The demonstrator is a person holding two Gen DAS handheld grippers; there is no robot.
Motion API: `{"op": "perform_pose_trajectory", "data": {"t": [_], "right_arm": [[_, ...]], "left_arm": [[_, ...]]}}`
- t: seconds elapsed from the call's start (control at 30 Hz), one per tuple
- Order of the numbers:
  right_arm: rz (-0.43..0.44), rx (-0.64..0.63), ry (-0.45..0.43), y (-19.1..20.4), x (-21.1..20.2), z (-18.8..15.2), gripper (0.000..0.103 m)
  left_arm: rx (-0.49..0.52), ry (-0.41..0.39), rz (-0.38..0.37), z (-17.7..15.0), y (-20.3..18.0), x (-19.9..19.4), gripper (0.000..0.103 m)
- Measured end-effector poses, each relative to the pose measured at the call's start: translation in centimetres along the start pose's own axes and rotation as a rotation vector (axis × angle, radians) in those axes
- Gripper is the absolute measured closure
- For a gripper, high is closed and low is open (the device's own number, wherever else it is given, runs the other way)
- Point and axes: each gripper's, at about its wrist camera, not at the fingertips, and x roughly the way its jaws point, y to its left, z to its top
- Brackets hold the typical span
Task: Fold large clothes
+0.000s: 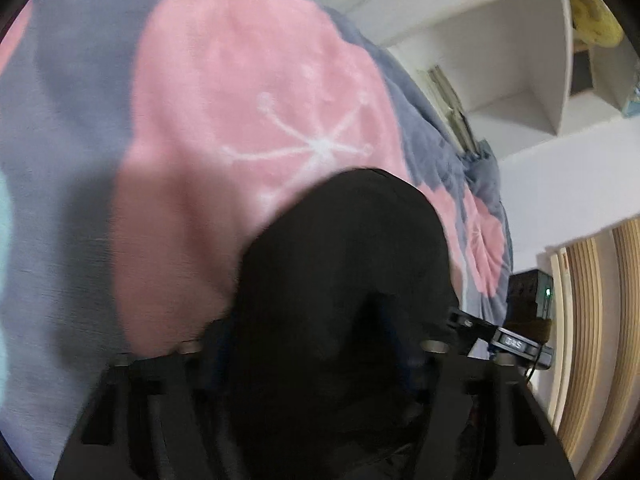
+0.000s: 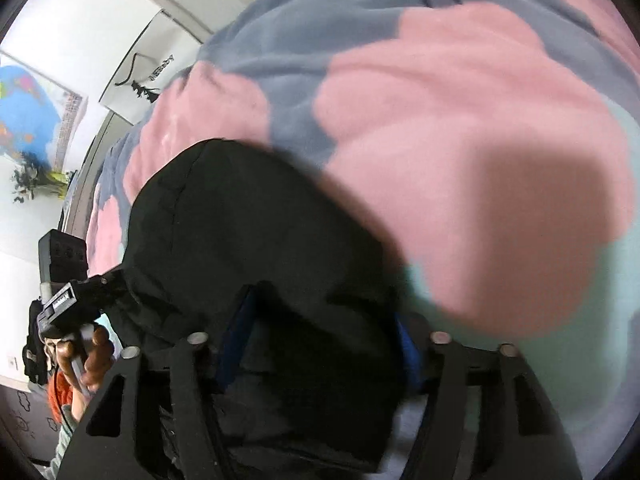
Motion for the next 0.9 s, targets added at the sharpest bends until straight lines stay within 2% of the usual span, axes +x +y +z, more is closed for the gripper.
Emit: {"op": "perform_pose_trajectory", "data": {"t": [0.03,0.07,0.1,0.2,0.33,0.43,0.53,0.67,0.73,0.83,0.9], "right_arm": [[-0.010,-0.012,-0.002,0.4,0.0,0.0,0.058],[-0.015,-0.040,-0.008,1.3,-0.4,-0.3,0.070],[-0.027,-0.079,-0.028,2.3,-1.4,-0.7,0.074],[-0.040,-0.182,-0.102,4.5,-5.3,-2.6,0.079],[-0.065,-0.276,-0.242,7.4,-11.5,-6.7,0.080],[-0.093,-0.333,-0.337,9.4,-15.7,-10.3,0.081],[-0.132,-0.381,-0.414,10.9,-19.3,-14.8,0.081],[-0.175,-0.409,-0.472,11.8,-21.8,-20.5,0.081],[-0.177,-0.390,-0.475,11.6,-22.7,-23.7,0.081],[-0.161,-0.331,-0.423,10.7,-22.2,-27.6,0.080],[-0.176,-0.287,-0.350,9.4,-21.3,-30.3,0.074]], "left_arm": [[0.039,-0.020,0.018,-0.2,-0.8,-0.4,0.063],[0.070,-0.037,0.019,-0.5,-1.6,-0.9,0.077],[0.092,-0.052,0.013,-0.7,-2.2,-1.7,0.084],[0.184,-0.117,-0.017,-2.1,-4.7,-5.5,0.086],[0.352,-0.218,-0.075,-6.2,-10.0,-11.5,0.087],[0.500,-0.283,-0.078,-11.0,-13.9,-15.7,0.087],[0.602,-0.300,-0.060,-15.5,-15.9,-18.4,0.087],[0.701,-0.294,0.014,-21.6,-16.5,-20.6,0.086],[0.720,-0.248,0.047,-24.8,-16.0,-21.0,0.085],[0.706,-0.147,0.089,-29.2,-14.3,-21.0,0.079],[0.667,-0.070,0.141,-31.7,-12.3,-20.5,0.078]]}}
